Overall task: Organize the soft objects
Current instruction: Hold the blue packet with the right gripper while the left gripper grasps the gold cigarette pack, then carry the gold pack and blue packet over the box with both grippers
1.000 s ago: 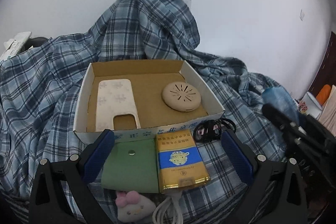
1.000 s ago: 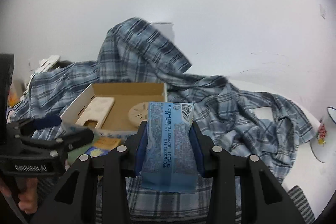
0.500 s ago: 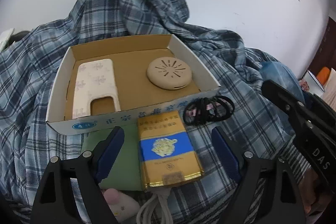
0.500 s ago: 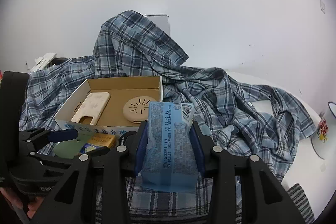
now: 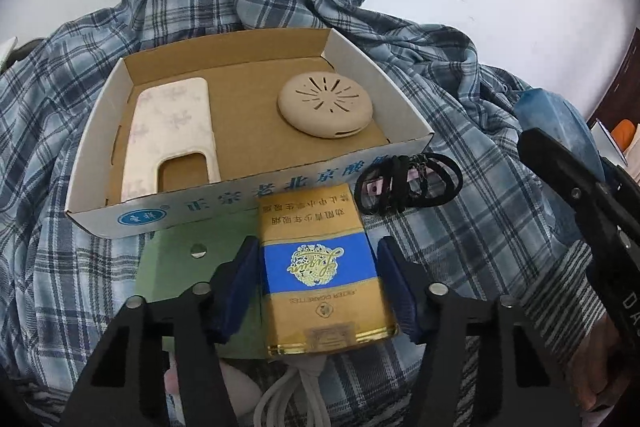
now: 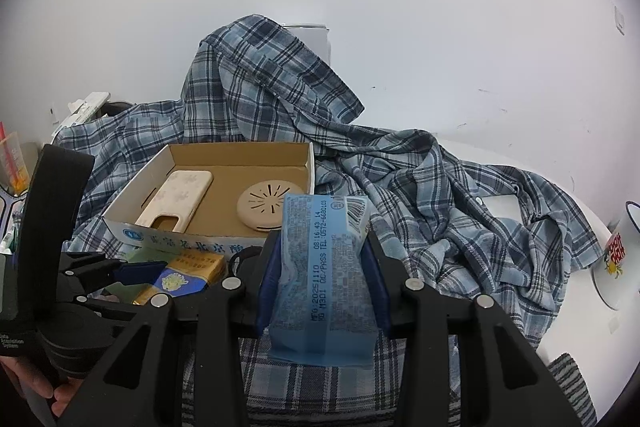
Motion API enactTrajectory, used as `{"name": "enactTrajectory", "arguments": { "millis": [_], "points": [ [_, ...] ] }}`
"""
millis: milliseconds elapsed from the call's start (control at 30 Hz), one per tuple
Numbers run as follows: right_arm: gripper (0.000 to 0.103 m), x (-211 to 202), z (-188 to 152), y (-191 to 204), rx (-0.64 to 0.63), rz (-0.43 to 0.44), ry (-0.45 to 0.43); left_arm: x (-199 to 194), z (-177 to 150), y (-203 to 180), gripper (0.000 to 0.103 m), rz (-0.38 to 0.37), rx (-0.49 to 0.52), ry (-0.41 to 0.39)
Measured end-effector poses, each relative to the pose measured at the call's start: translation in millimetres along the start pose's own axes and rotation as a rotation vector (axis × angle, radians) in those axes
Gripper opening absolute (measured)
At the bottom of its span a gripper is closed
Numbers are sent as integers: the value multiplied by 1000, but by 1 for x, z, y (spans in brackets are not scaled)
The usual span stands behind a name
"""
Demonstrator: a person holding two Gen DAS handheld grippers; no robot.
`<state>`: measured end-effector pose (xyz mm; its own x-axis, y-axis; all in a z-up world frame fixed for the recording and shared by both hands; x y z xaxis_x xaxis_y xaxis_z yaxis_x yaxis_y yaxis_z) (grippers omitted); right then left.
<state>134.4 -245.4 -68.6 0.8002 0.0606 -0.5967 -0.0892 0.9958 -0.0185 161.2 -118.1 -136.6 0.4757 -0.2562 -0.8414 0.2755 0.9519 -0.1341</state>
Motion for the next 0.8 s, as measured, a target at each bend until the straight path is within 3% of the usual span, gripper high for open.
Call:
{"name": "enactTrajectory", "arguments": {
  "millis": [467, 800],
  "points": [
    [38, -6, 2, 3, -2, 21, -32, -60, 2, -10, 55, -10, 55, -302],
    [37, -14, 6, 7, -12, 46, -62, -89, 1, -7, 55, 43, 52, -383]
  ]
}}
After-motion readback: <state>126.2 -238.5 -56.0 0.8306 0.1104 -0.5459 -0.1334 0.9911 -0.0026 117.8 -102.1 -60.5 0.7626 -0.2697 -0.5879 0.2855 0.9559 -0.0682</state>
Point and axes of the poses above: each gripper's, at about its wrist camera, not at the fingertips, and x roughly the way its jaws point, y to its left, z to its top, the point moved 6 cm from there along x, roughly the way its jaws point, and after that the axes turned 6 degrees about y, right-handed, at the moved point
